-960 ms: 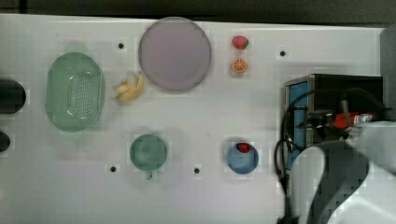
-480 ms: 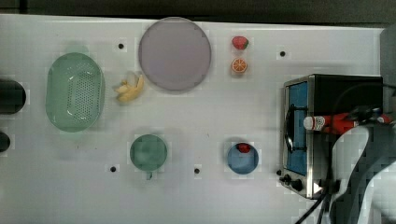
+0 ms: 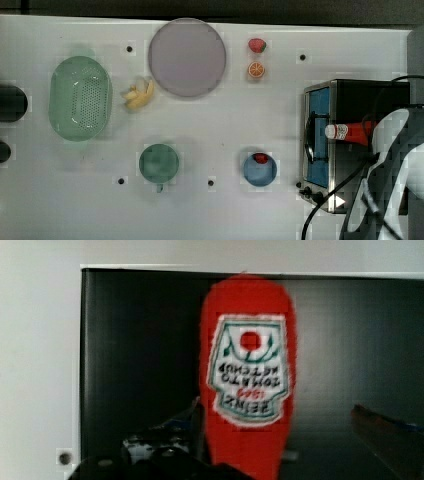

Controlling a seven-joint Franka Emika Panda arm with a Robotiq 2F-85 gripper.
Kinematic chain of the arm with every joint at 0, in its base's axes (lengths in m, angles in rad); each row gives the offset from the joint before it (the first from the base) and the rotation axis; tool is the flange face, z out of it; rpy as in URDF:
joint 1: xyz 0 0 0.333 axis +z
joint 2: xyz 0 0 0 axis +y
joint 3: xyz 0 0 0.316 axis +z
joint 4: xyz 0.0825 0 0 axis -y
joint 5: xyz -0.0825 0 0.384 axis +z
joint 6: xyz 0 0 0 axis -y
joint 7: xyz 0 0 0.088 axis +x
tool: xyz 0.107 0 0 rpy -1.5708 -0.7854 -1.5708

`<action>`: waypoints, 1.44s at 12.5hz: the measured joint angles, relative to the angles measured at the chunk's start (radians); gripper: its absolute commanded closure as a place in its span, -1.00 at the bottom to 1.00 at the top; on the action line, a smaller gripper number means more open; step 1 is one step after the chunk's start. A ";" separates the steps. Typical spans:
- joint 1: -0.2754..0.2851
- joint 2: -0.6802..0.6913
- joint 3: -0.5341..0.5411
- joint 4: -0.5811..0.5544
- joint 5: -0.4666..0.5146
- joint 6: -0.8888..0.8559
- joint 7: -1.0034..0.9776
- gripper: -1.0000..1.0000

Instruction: Pick Ketchup from oven and place it on table.

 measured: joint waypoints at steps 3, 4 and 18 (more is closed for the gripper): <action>-0.023 0.064 0.013 0.006 0.034 0.049 -0.002 -1.00; -0.021 0.086 0.009 0.008 0.040 0.061 -0.002 -1.00; -0.043 0.144 0.005 0.025 0.068 0.063 -0.011 -0.24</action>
